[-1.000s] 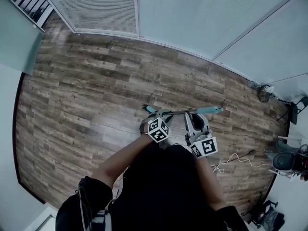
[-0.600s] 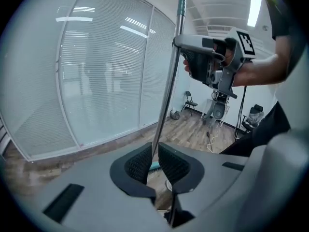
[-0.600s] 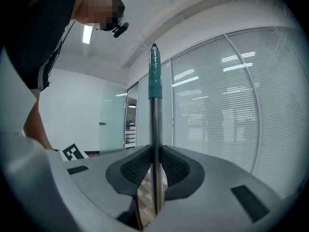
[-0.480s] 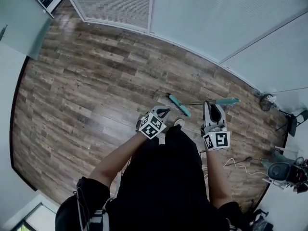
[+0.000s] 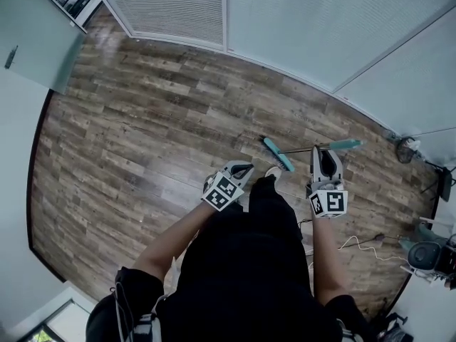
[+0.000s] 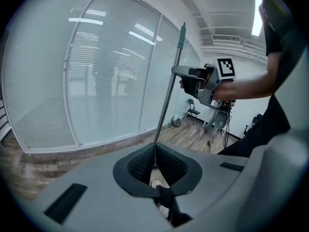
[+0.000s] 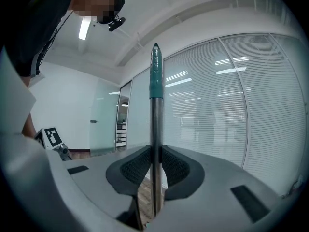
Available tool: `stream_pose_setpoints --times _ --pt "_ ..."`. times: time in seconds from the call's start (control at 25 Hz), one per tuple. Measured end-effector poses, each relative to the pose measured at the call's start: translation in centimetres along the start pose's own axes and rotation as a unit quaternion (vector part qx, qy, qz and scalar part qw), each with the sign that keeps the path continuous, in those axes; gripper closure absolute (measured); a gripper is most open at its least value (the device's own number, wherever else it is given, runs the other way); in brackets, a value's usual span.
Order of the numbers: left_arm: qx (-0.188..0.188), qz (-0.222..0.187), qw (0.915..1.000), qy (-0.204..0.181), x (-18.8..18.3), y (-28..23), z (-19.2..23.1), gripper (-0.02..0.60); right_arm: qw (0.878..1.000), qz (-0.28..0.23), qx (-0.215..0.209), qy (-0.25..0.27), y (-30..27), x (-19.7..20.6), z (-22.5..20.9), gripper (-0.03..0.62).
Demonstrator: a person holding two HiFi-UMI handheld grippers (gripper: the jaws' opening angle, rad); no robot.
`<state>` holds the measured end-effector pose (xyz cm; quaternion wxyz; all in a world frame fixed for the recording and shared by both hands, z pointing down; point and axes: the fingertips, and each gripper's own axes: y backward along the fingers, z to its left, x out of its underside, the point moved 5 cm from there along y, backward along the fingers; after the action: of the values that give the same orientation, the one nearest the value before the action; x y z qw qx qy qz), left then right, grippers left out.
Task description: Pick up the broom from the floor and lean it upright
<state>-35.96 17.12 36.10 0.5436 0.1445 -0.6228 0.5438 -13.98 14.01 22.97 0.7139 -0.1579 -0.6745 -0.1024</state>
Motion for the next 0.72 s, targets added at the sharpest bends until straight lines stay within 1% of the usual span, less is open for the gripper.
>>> stream_pose_setpoints --times 0.16,0.24,0.36,0.44,0.6,0.72 --pt "0.01 0.014 0.9998 -0.006 -1.2 -2.1 -0.4 0.561 1.0 0.003 0.003 -0.007 -0.2 1.0 -1.7 0.514" --pt "0.017 0.03 0.9994 -0.009 -2.0 -3.4 -0.4 0.561 1.0 0.001 0.014 -0.019 -0.3 1.4 -2.8 0.514" --pt "0.016 0.052 0.9985 -0.006 -3.1 -5.9 -0.1 0.561 0.999 0.0 0.031 -0.033 -0.5 1.8 -4.9 0.514" --pt "0.014 0.054 0.9984 -0.006 -4.4 -7.9 0.5 0.561 0.999 -0.001 0.034 -0.036 -0.9 2.1 -6.6 0.514" --pt "0.018 0.05 0.9983 -0.022 -7.8 -11.5 1.5 0.561 0.998 0.002 0.039 -0.044 -1.8 2.7 -9.9 0.514" --pt "0.005 0.068 0.9966 -0.046 -9.8 -14.4 2.1 0.561 0.998 0.001 0.04 -0.053 -2.2 3.3 -12.5 0.515"
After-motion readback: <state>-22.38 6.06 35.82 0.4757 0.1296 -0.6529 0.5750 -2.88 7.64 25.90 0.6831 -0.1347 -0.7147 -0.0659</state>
